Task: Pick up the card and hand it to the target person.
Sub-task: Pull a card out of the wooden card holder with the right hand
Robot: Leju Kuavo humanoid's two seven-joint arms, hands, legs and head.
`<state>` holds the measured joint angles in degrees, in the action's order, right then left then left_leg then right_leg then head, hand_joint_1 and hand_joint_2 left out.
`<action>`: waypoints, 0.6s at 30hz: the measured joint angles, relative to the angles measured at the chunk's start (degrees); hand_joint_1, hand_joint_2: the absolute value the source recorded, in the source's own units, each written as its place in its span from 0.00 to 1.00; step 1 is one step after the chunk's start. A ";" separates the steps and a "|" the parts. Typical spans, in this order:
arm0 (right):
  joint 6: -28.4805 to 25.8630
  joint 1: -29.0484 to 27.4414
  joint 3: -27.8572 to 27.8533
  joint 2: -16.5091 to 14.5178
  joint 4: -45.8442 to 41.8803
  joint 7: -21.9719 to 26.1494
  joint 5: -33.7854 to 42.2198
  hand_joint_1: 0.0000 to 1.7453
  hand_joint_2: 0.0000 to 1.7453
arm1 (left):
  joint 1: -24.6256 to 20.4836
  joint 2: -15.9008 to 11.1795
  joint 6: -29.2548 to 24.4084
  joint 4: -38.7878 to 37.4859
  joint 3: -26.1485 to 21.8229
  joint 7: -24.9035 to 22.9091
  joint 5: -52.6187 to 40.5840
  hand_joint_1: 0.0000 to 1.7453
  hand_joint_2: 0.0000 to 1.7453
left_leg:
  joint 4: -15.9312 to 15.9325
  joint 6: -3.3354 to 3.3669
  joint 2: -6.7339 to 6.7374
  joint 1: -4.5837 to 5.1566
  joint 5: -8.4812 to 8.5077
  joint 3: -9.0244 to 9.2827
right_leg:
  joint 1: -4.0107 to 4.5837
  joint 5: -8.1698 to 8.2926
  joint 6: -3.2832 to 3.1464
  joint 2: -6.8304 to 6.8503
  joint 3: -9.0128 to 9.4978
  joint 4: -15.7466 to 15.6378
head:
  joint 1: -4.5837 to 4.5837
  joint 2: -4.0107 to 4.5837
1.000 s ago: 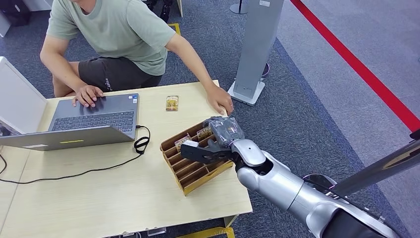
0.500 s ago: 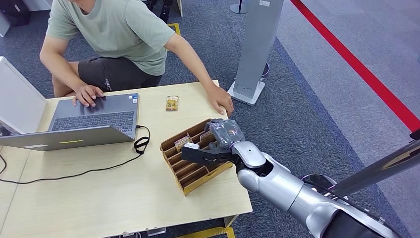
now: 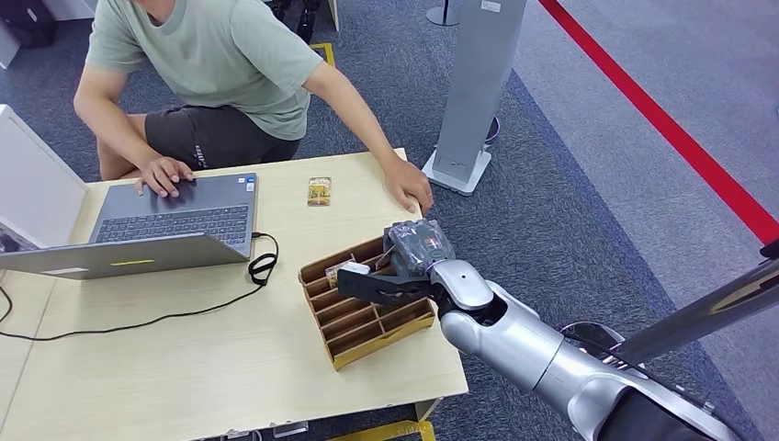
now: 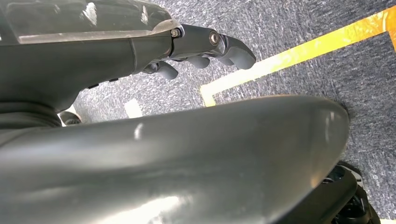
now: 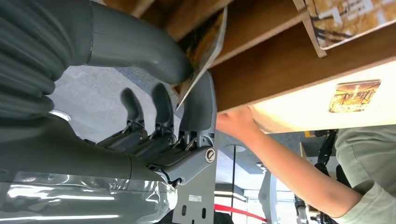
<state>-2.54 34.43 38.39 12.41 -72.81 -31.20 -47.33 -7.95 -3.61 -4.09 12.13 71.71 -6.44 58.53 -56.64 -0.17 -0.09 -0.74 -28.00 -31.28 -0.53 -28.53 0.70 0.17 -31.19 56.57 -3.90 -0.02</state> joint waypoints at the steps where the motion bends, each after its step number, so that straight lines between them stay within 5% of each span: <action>1: 0.02 0.01 0.00 0.00 0.00 0.01 0.01 0.84 1.00 | 0.00 0.00 0.00 0.00 0.00 -0.01 0.00 0.00 0.00 | 0.00 0.00 0.00 0.00 0.00 0.00 | 0.00 0.00 0.00 0.00 0.00 0.00 | -0.01 0.00; 18: 0.16 0.03 0.01 0.06 -0.02 -0.02 -0.13 0.83 1.00 | -0.06 0.00 -0.24 0.00 0.31 -0.51 -0.95 0.00 0.00 | 0.00 0.00 0.00 0.00 0.00 0.03 | 0.00 0.00 0.00 -0.01 0.01 0.00 | -0.01 0.00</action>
<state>-2.38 34.45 38.40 12.47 -72.82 -31.22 -47.46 -8.02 -3.61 -4.32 12.13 72.02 -6.95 57.59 -56.64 -0.17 -0.09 -0.74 -28.00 -31.26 -0.53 -28.53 0.70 0.17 -31.19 56.57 -3.91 -0.02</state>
